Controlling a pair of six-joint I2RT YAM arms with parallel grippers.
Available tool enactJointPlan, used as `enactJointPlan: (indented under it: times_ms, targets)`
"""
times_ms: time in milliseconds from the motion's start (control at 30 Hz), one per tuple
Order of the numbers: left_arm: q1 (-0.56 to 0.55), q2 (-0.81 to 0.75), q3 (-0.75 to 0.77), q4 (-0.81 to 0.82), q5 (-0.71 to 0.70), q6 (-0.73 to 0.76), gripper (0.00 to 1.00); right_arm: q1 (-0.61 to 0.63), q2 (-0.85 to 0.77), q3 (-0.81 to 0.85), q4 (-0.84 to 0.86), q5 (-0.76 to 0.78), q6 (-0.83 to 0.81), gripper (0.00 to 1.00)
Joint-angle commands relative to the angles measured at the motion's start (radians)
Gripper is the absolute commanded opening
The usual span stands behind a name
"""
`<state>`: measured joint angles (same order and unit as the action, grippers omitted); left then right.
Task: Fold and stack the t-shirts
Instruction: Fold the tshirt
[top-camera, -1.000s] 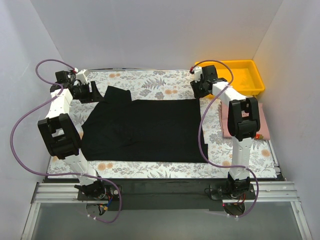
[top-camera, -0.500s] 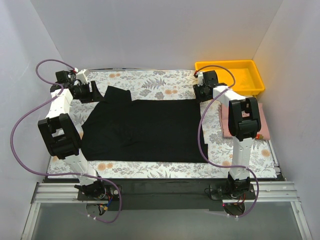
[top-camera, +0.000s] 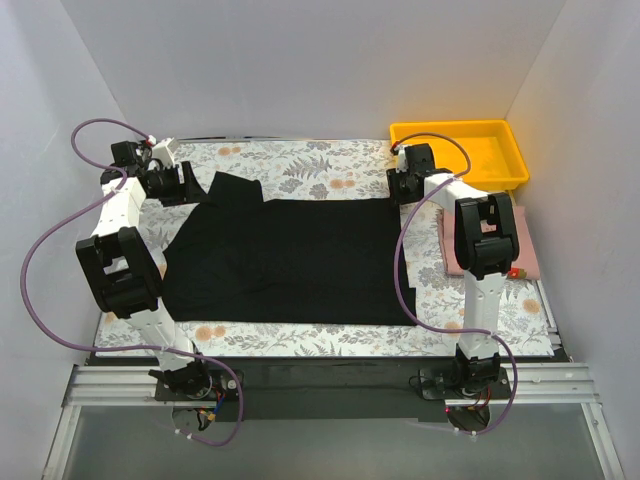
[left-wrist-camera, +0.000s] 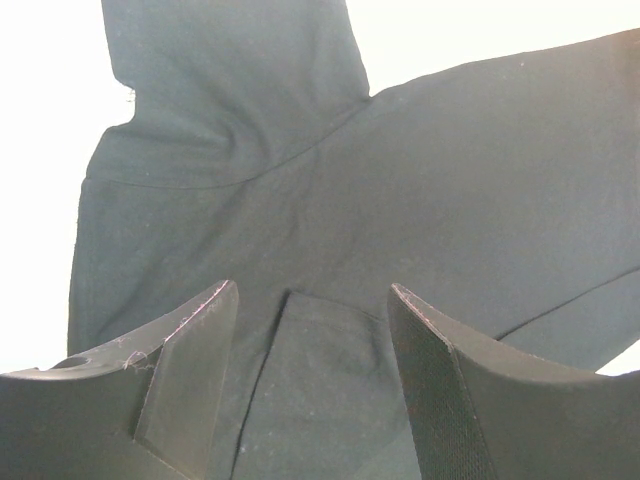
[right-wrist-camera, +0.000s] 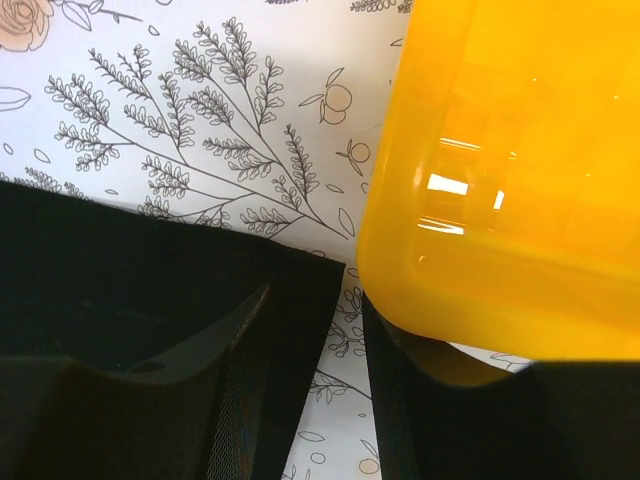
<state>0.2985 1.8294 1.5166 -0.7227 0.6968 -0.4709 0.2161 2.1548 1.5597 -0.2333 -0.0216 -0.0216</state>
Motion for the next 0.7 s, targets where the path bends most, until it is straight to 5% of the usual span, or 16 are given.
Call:
enactJointPlan:
  times_ms: [0,200,433,667]
  targets:
    - [-0.002,-0.018,0.004,0.028,0.006,-0.009,0.61,-0.009,0.031,0.023,0.032,0.009,0.057,0.48]
    - [-0.002,0.068,0.071,0.037,-0.063,-0.017,0.61,-0.011,0.062,0.045,0.022,-0.052,0.071,0.42]
    - [-0.007,0.254,0.253,0.029,-0.128,-0.011,0.64,-0.011,0.06,0.033,-0.001,-0.09,0.063,0.04]
    - [-0.038,0.406,0.379,0.038,-0.175,0.003,0.66,-0.012,0.024,-0.012,-0.009,-0.132,0.061,0.01]
